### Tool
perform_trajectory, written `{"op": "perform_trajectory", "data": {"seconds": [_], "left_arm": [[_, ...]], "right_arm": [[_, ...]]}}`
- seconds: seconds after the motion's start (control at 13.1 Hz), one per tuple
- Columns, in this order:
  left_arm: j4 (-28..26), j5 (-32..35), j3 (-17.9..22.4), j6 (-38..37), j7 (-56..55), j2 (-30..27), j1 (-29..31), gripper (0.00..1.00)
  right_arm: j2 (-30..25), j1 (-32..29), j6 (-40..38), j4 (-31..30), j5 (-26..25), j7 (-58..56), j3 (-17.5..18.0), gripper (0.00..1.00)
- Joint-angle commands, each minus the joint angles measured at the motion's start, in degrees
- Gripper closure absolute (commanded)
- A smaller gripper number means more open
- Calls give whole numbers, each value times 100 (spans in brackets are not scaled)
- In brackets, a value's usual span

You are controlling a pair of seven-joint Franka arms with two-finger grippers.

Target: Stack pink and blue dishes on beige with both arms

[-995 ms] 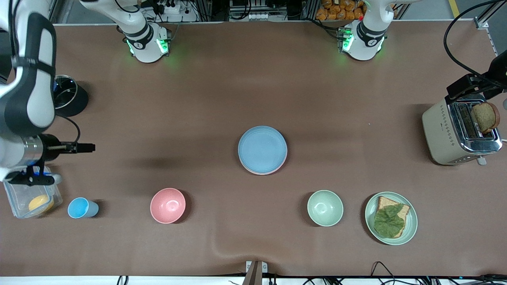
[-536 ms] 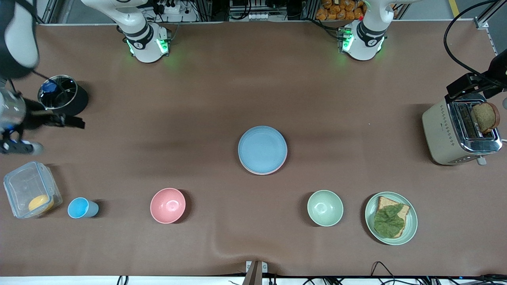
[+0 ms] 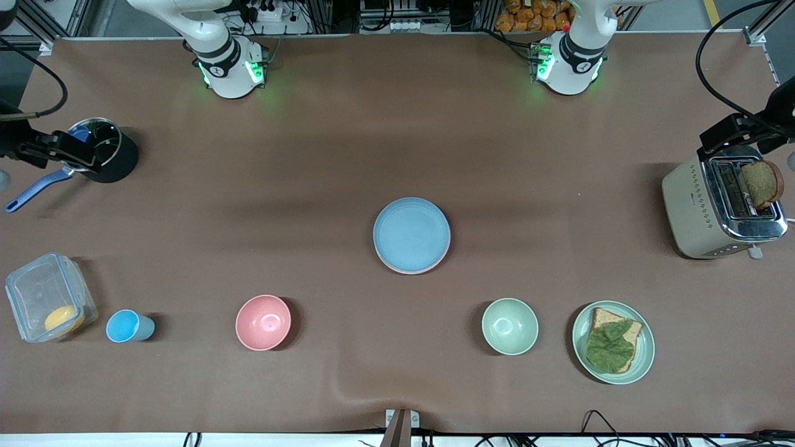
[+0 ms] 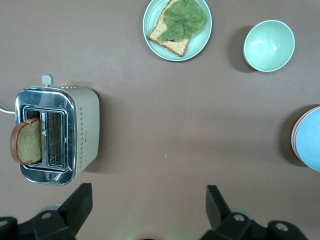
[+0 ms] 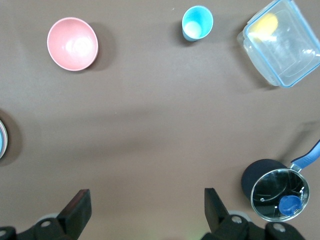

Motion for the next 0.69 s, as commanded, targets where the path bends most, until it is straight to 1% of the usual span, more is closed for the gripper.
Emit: {"op": "perform_trajectory", "data": {"seconds": [0.0,0.38,0.61], "left_arm": [[-16,-62,28,-74,134,-96,-26,0],[1,-53,11,-74,134,-52,-43,0],[1,-53,-7,-74,126,-43,-105,0]], "right_arm": [[-126,-283,212,-139,-37,50,145,0],[-100,-204,160,-104,-98,-195,145,0],[-65,-178,160,-95,-89,-143,189,0]]}}
